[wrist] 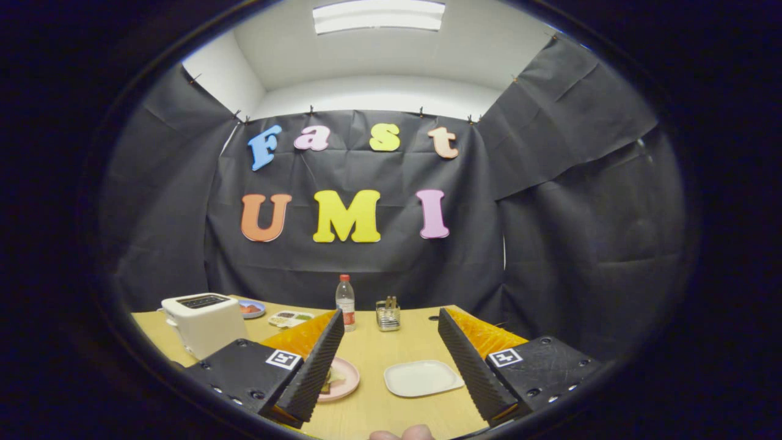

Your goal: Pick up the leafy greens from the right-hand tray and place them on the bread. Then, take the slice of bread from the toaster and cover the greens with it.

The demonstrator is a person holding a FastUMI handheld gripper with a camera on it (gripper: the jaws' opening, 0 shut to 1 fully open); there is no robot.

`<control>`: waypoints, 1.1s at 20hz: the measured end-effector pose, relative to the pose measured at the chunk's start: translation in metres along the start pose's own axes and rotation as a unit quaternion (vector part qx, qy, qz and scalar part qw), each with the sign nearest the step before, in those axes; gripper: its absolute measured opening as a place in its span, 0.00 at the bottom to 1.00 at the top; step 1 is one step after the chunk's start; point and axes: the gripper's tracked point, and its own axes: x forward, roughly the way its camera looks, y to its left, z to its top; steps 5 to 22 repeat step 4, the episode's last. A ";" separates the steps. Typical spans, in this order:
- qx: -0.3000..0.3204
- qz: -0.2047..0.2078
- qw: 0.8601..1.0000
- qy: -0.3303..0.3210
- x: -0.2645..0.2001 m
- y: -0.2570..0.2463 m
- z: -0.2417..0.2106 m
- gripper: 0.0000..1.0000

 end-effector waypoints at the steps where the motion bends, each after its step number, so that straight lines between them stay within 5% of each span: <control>1: 0.000 0.000 1.000 0.001 0.001 0.000 -0.001 0.95; 22: 0.005 0.001 1.000 0.004 0.002 0.000 -0.002 0.95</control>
